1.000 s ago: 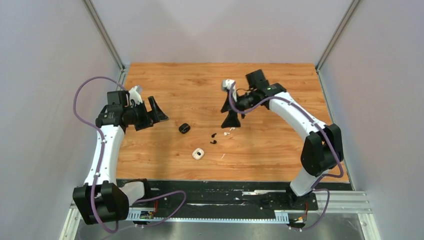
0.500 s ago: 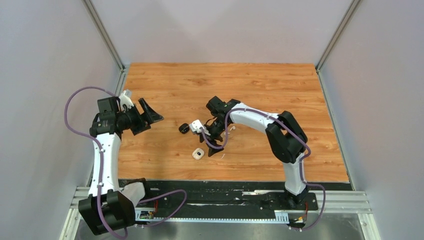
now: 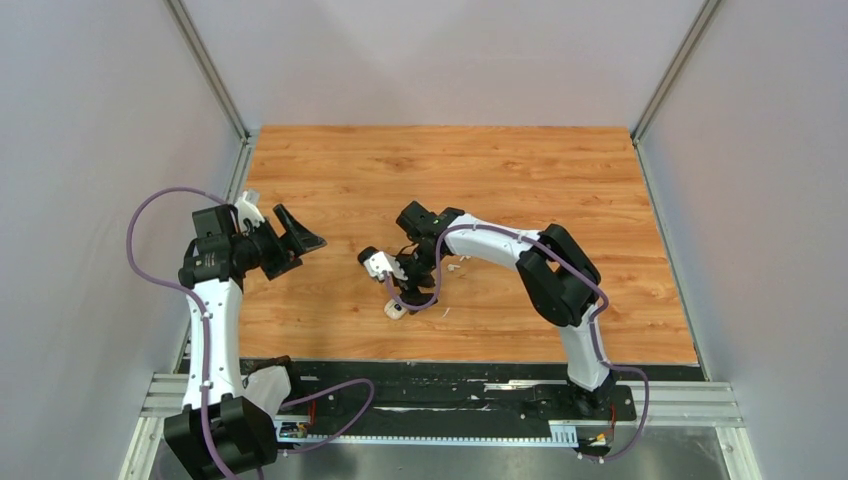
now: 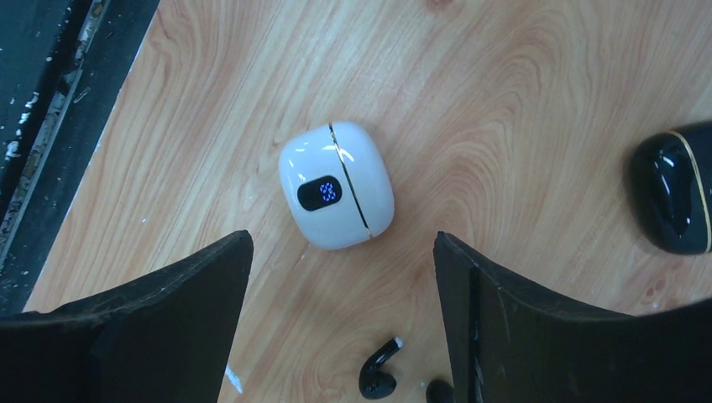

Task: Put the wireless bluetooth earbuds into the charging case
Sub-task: Pick up the charging case from the center of the board.

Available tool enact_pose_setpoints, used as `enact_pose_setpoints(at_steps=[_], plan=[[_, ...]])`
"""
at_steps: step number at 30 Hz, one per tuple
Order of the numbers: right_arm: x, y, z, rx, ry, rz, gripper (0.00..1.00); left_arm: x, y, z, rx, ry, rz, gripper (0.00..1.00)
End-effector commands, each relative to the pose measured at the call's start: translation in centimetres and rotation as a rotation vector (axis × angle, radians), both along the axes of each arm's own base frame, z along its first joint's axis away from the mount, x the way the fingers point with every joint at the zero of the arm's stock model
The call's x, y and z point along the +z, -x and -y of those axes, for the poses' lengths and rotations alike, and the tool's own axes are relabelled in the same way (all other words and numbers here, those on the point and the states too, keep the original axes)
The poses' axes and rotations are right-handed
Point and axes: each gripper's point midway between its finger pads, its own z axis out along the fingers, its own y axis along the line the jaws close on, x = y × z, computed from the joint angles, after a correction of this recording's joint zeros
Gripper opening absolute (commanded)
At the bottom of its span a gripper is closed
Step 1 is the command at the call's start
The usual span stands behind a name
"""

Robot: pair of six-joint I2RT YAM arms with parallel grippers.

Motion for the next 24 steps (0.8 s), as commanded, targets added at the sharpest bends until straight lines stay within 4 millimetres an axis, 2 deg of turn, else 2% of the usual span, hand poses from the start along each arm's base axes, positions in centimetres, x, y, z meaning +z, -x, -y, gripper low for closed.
enact_pose_setpoints(at_steps=[1,4,6,11,24], plan=[[-0.7,0.6,-1.5,0.058,-0.033,0.075,0.78,0.9,0.2,0.0,0.006,0.015,0.027,0.94],[-1.1,0.7,-1.9,0.065,-0.045,0.095,0.69,0.9,0.3,-0.1,0.01,0.009,0.03,0.94],[-1.0,0.6,-2.2,0.052,-0.056,0.095,0.67,0.7,0.5,0.0,0.01,0.008,0.028,0.93],[-0.7,0.7,-2.4,0.056,-0.069,0.109,0.67,0.5,0.7,-0.1,0.018,0.007,0.025,0.93],[-1.8,1.4,-1.2,0.107,-0.044,0.135,0.68,0.0,0.6,-0.2,0.023,0.015,0.014,0.93]])
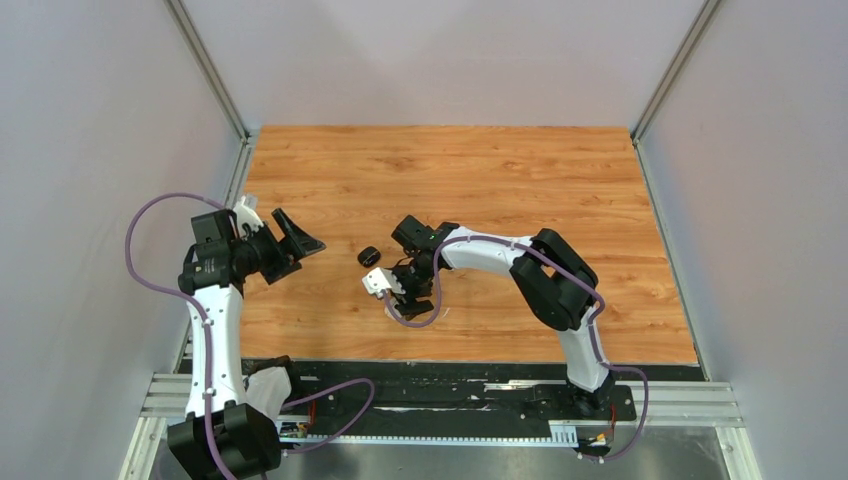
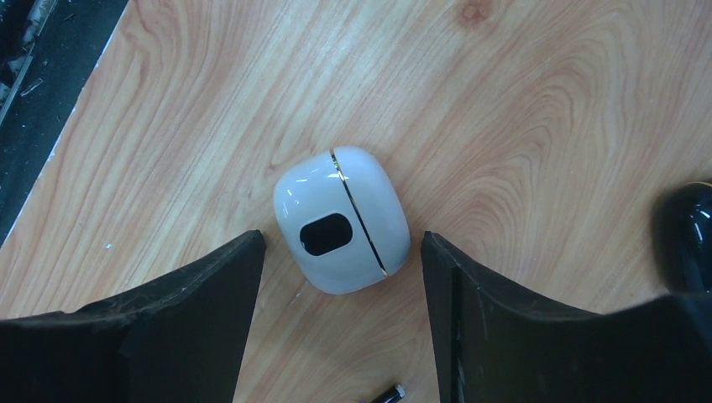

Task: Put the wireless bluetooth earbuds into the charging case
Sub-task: Pick up the charging case from the center of the board, then pass from the right arm to the left

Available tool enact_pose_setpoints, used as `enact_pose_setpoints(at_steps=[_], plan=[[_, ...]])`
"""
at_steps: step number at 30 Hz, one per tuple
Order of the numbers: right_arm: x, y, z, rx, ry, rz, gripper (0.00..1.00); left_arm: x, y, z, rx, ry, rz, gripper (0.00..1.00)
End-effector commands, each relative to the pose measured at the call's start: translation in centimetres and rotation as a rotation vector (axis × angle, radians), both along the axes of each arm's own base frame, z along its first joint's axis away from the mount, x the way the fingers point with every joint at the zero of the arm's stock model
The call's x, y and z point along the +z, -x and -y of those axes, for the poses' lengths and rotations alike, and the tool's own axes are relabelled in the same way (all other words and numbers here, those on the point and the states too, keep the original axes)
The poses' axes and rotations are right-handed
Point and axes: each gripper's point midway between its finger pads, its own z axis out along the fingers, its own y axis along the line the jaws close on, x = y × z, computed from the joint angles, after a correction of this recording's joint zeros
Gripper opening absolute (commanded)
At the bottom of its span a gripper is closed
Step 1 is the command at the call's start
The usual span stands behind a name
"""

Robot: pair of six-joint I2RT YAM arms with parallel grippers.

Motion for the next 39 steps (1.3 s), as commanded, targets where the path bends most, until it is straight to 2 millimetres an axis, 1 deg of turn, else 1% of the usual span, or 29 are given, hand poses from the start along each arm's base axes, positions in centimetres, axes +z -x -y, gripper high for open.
enact_pose_setpoints(at_steps=[1,6,7,10,13,16,17,18,19,20,22,23,24,25,26,27,28,29,30,31,32,34,35,36,38,39], plan=[[0.7,0.3,-0.1,0.045,-0.028,0.038,0.67,0.0,-0.1,0.0,0.004,0.013,0.011,0.93],[0.6,0.0,-0.3,0.051,-0.03,0.047,0.6,-0.5,-0.1,-0.1,-0.001,0.015,-0.009,0.92],[0.7,0.0,-0.5,0.048,-0.03,0.046,0.57,-0.7,-0.1,-0.1,-0.002,0.019,-0.018,0.91],[0.8,-0.3,-0.7,0.017,-0.022,0.032,0.42,-0.9,-0.4,0.2,-0.021,0.039,-0.016,0.88],[1.8,-0.7,-0.8,-0.051,-0.027,0.039,0.37,-1.6,-0.9,0.1,-0.021,0.05,-0.029,0.88],[3.2,-1.4,-0.2,-0.127,-0.052,0.066,0.31,-2.3,-1.2,0.3,-0.021,0.076,-0.047,0.87],[3.8,-1.6,0.1,-0.157,-0.065,0.073,0.31,-2.3,-1.5,0.3,-0.019,0.085,-0.041,0.87],[5.1,-2.0,0.4,-0.197,-0.09,0.084,0.31,-2.5,-1.6,0.4,-0.024,0.099,-0.048,0.86],[5.5,-2.3,1.0,-0.24,-0.096,0.081,0.31,-2.5,-1.9,0.6,-0.028,0.104,-0.038,0.86],[6.3,-2.8,1.3,-0.294,-0.109,0.091,0.31,-2.6,-2.1,0.8,-0.037,0.112,-0.04,0.86],[7.8,-4.8,2.1,-0.449,-0.129,0.142,0.32,-2.5,-2.7,1.3,-0.068,0.093,-0.012,0.85],[8.8,-5.7,2.4,-0.508,-0.141,0.172,0.3,-2.2,-3.2,2.1,-0.113,0.07,0.031,0.85],[9.9,-6.3,2.9,-0.557,-0.153,0.194,0.29,-1.8,-3.2,3.3,-0.167,0.061,0.06,0.86],[11.1,-7.1,3.3,-0.604,-0.171,0.216,0.29,-1.0,-4.0,3.8,-0.2,0.041,0.131,0.86],[12.5,-7.8,3.7,-0.646,-0.197,0.235,0.29,0.2,-4.5,5.1,-0.261,0.039,0.223,0.87],[14.0,-8.4,4.1,-0.686,-0.225,0.256,0.3,0.8,-4.6,5.9,-0.284,0.054,0.262,0.87],[15.8,-9.3,4.6,-0.731,-0.261,0.294,0.3,2.5,-4.9,7.2,-0.337,0.078,0.357,0.88],[17.7,-10.1,5.1,-0.77,-0.302,0.33,0.32,3.2,-4.6,8.0,-0.374,0.1,0.399,0.88],[19.7,-10.7,5.5,-0.802,-0.35,0.368,0.33,5.1,-4.9,9.0,-0.41,0.109,0.496,0.88],[21.6,-11.2,5.9,-0.829,-0.399,0.401,0.34,6.2,-4.5,9.8,-0.457,0.121,0.547,0.88],[23.4,-11.4,6.2,-0.845,-0.445,0.426,0.33,7.7,-4.3,11.0,-0.516,0.115,0.623,0.88],[27.0,-11.2,6.5,-0.857,-0.532,0.456,0.31,10.2,-3.7,12.5,-0.602,0.087,0.749,0.87],[28.2,-11.0,6.6,-0.854,-0.563,0.463,0.31,11.6,-3.4,12.9,-0.624,0.071,0.805,0.87],[29.4,-10.8,6.5,-0.851,-0.598,0.472,0.31,12.4,-3.1,13.6,-0.66,0.049,0.871,0.86],[31.2,-10.5,6.5,-0.842,-0.652,0.491,0.31,14.0,-2.6,14.6,-0.706,0.039,0.957,0.84],[31.7,-10.3,6.5,-0.832,-0.666,0.503,0.32,14.2,-2.5,15.0,-0.723,0.048,0.969,0.83]])
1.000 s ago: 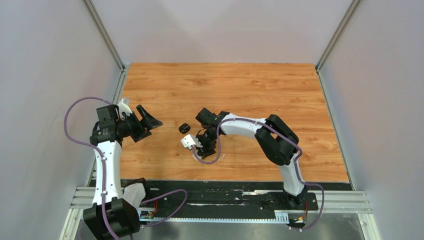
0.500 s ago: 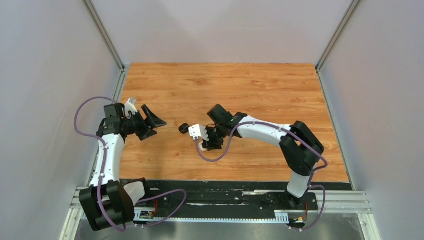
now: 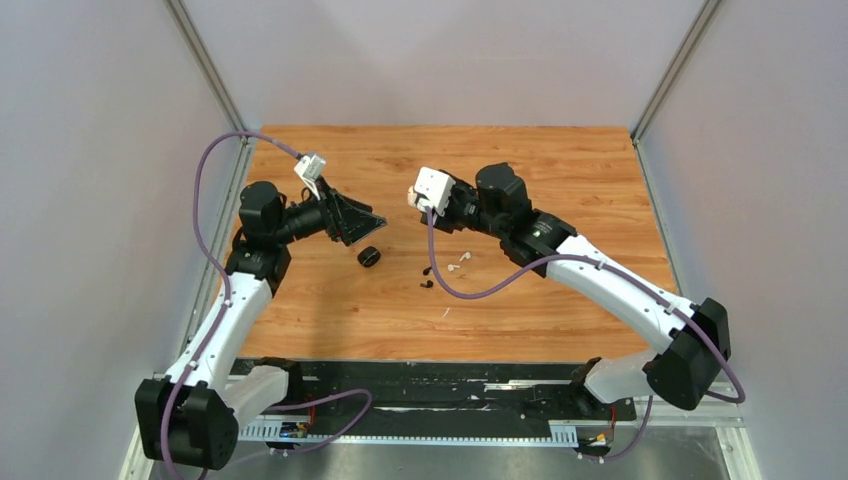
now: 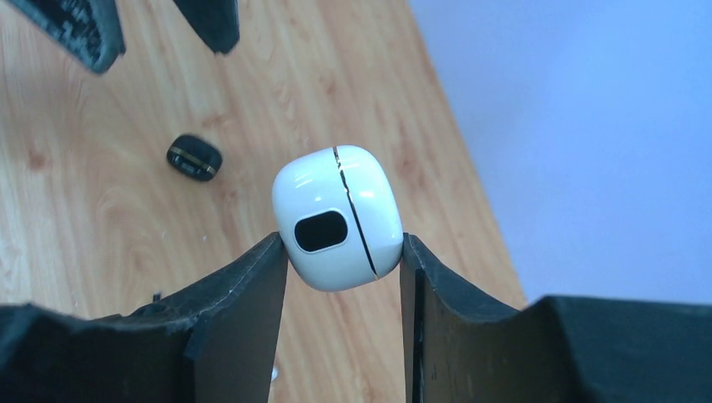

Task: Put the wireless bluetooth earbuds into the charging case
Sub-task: Pass from the right arm to the left

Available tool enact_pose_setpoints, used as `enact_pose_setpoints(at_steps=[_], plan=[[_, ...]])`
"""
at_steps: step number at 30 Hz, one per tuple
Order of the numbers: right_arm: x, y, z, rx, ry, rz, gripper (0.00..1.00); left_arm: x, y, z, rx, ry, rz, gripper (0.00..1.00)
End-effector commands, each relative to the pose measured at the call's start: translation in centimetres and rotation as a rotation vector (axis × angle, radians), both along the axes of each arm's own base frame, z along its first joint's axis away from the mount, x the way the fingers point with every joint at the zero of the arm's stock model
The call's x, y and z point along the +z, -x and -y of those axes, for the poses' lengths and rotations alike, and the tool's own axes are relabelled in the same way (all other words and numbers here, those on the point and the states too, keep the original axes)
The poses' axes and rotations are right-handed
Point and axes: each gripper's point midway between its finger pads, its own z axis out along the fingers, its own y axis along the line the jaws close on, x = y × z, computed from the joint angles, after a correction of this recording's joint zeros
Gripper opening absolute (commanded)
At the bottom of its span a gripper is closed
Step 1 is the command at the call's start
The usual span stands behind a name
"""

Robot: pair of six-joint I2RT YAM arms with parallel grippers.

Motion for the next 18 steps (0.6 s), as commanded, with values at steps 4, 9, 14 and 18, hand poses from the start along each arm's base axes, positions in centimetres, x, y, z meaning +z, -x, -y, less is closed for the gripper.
enact_pose_setpoints(at_steps=[4,9,14,18], plan=[[7.9,0.0,-0.4,-0.023,-0.152,0.18,0.34,7.7,1.4,4.0,-0.205,0.082,0.359,0.78],[8.6,0.3,-0.8,0.006,-0.128,0.235,0.34,7.9,1.5,5.7,-0.283,0.111,0.378,0.7],[8.7,0.7,-1.7,0.047,-0.103,0.291,0.33,7.6,0.8,6.4,-0.328,0.126,0.348,0.66],[8.1,1.4,-2.4,0.086,-0.064,0.352,0.32,7.7,0.6,6.8,-0.362,0.141,0.344,0.62]])
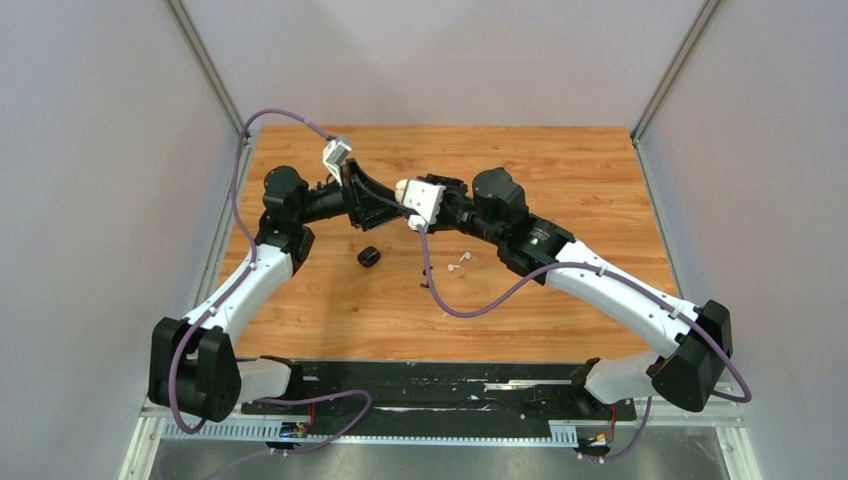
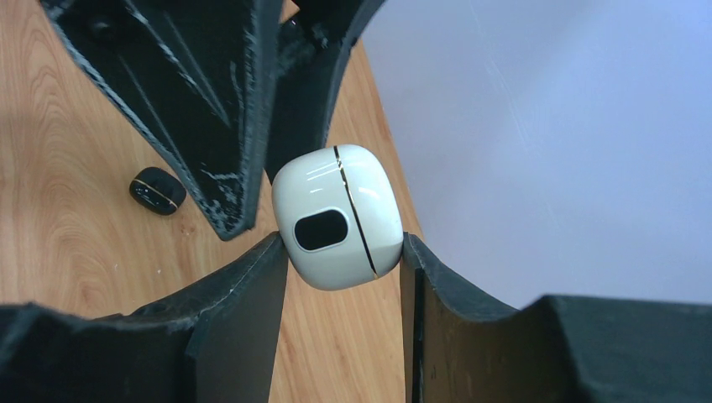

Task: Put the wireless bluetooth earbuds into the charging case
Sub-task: Pass from the right arm to the left

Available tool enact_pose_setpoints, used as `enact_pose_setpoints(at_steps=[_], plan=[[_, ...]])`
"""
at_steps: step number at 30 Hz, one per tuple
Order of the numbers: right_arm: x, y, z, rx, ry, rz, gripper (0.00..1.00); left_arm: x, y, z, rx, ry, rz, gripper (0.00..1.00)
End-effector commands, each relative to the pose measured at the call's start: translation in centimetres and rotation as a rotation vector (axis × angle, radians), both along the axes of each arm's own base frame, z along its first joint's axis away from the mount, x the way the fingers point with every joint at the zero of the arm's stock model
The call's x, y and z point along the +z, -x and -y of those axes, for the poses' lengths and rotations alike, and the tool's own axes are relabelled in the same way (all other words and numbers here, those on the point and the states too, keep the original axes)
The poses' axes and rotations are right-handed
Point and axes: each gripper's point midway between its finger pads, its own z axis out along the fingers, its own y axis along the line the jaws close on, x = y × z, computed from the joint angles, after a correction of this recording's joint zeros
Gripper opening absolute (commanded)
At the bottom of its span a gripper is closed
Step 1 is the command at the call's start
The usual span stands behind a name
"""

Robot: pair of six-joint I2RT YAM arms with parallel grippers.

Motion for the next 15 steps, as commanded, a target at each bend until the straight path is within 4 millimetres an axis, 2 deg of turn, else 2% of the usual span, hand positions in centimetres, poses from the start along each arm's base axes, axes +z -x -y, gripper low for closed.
enact_pose_setpoints(at_steps=[1,10,15], plan=[[2.7,0.5,-0.9,0.032,-0.017,0.148,0.32,3.2,0.6,0.6,-0.073,0.042,0.106,0.61],[2.5,1.2,-1.9,0.054,-0.001,0.185,0.34,3.6,0.3,0.9,-0.108,0.062,0.099,0.44],[2.8,1.4,-2.1,0.059,-0.012,0.191,0.34,3.9,0.2,0.9,-0.105,0.067,0.1,0.41]])
